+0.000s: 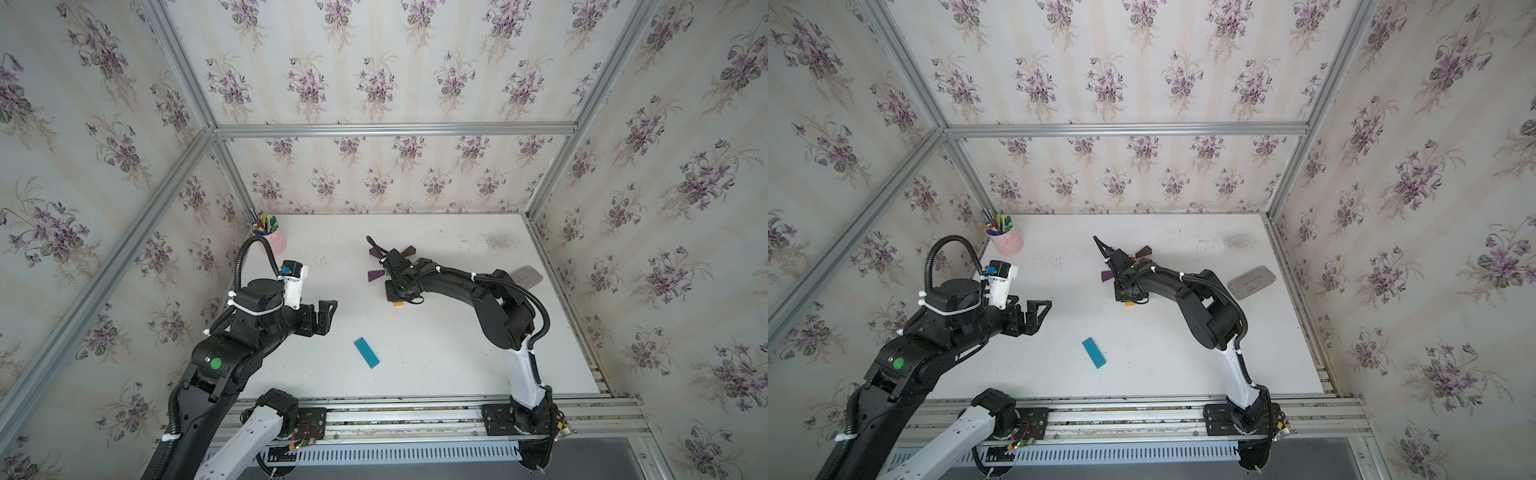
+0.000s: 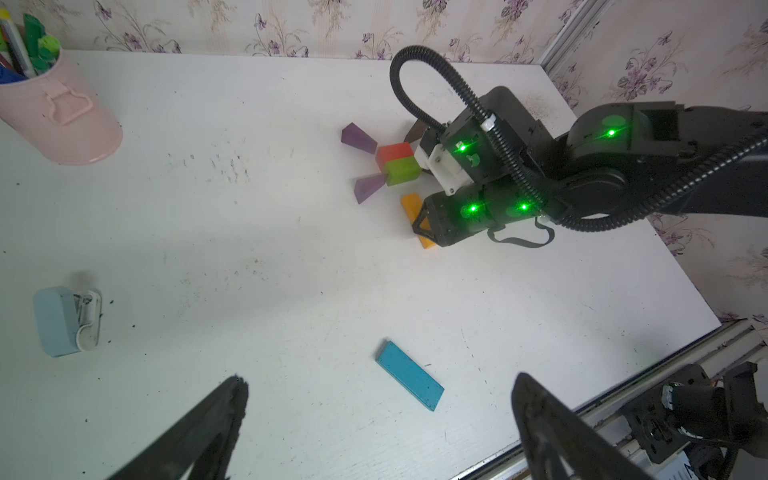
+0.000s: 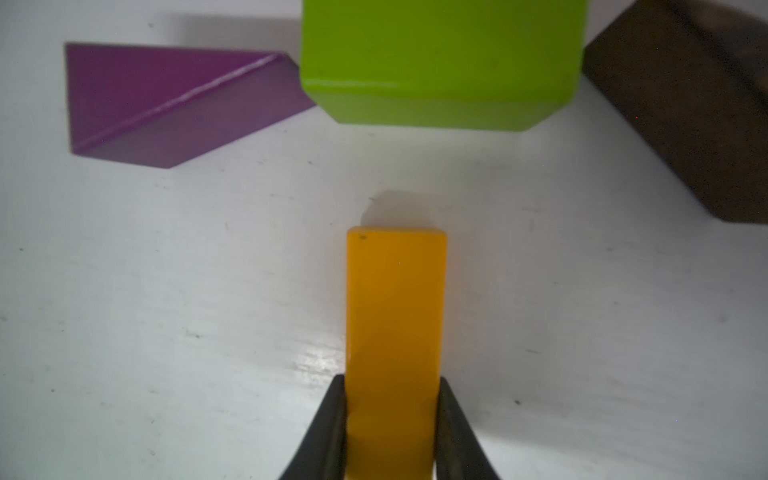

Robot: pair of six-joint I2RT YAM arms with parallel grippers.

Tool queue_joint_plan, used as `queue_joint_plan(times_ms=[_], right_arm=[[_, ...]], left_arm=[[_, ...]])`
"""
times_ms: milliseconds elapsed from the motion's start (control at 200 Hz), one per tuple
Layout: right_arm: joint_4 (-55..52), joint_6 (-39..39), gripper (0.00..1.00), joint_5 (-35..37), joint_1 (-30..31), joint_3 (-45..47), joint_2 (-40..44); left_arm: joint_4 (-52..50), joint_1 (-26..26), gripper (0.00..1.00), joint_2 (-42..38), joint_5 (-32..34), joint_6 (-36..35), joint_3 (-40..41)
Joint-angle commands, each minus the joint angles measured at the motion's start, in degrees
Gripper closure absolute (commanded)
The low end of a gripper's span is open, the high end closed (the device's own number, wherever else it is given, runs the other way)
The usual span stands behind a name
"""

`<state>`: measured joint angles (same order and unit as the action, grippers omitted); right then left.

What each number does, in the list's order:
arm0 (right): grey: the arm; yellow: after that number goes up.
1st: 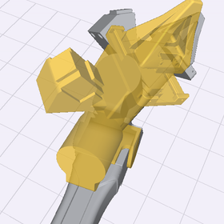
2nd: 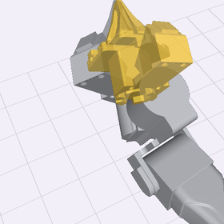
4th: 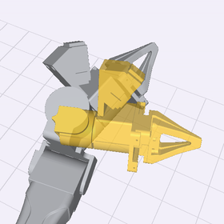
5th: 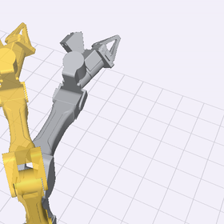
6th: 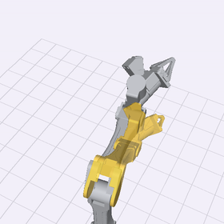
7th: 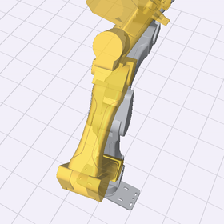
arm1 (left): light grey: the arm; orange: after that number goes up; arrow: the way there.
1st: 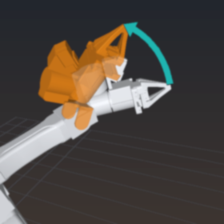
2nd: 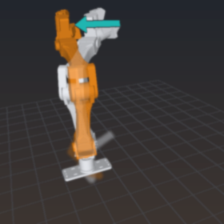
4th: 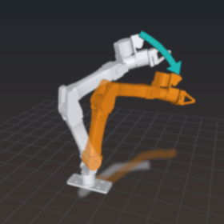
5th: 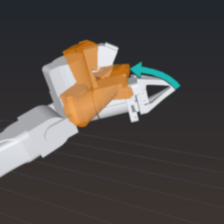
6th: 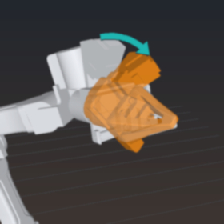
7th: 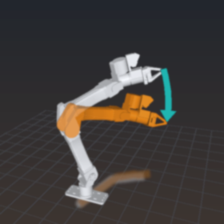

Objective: Assemble a small pinwheel with building blocks
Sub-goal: Assemble the building block at the center of the board.

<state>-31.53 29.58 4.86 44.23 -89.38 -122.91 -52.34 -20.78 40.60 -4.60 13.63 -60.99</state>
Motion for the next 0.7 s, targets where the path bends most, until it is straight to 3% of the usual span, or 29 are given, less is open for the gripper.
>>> queue_joint_plan(times_ms=[0, 694], right_arm=[[-3.4, 0.6, 0.79, 0.1, -0.2, -1.3, -1.4], [-3.3, -0.2, 0.8, 3.0, -0.5, -2.6, -2.6]], left_arm=[[0.2, 0.0, 0.0, -0.4, -1.6, 1.9, 1.2], [0.4, 0.0, 0.0, -2.7, -0.8, 1.8, 2.2]])
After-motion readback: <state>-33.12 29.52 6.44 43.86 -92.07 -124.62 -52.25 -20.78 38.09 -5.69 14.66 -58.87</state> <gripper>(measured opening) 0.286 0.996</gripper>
